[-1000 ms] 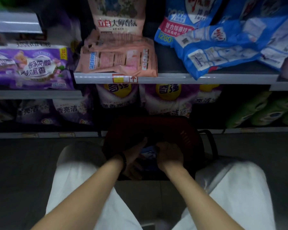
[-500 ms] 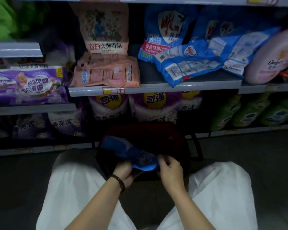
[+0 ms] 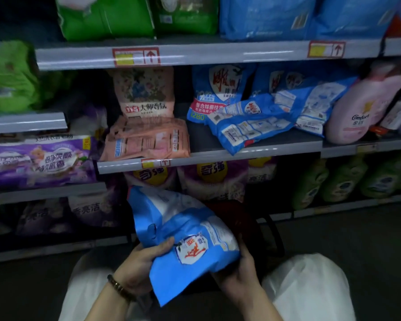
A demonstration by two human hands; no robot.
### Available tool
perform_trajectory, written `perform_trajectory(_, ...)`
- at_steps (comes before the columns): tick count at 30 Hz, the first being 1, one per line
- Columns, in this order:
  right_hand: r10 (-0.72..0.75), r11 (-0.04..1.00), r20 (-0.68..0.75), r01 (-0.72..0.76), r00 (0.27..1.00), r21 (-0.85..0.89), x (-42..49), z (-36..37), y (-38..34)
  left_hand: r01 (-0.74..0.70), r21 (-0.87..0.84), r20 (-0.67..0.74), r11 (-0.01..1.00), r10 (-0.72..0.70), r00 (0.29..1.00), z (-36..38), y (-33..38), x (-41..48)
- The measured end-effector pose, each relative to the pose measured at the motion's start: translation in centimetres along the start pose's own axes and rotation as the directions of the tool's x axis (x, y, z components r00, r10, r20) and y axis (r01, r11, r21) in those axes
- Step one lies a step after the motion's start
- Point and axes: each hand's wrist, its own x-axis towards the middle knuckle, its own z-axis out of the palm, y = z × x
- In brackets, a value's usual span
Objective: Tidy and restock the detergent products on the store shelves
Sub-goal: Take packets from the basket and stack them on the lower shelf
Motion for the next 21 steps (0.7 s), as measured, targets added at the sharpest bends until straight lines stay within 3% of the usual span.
perform_trajectory(6, -0.247, 0.969, 0.076, 0.247, 0.966, 0.006, -3.3, 2.8, -3.6, -0.022, 0.056, 0.172, 0.998, 0.012, 0.985, 0.6, 4.2, 0.0)
perform_trajectory(9, -0.346, 0.938, 0.078, 0.345, 0.935, 0.024, -4.5, 4.7, -6.7, -0.126, 0.212, 0.266, 0.969, 0.067, 0.962, 2.6, 7.2, 1.3)
perform_trajectory(12, -0.425, 0.905, 0.072, 0.424, 0.902, 0.039, -4.3, 7.3, -10.8, -0.214, 0.328, 0.178, 0.920, 0.162, 0.971, 5.7, 10.4, 3.9)
perform_trajectory(16, -0.524, 0.845, 0.195, 0.535, 0.829, -0.002, -3.1, 13.5, -17.0, -0.318, 0.339, 0.163, 0.885, 0.277, 0.947, 11.7, 16.0, 7.9)
perform_trajectory(19, -0.598, 0.751, 0.262, 0.643, 0.758, -0.147, 0.0, 19.2, -21.8, -0.346, 0.317, 0.119, 0.883, 0.325, 0.938, 14.4, 21.5, 13.2)
perform_trajectory(21, -0.584, 0.712, 0.232, 0.628, 0.778, -0.314, 2.1, 21.9, -24.3, -0.391, 0.246, 0.015, 0.887, 0.400, 0.916, 15.2, 24.3, 16.9)
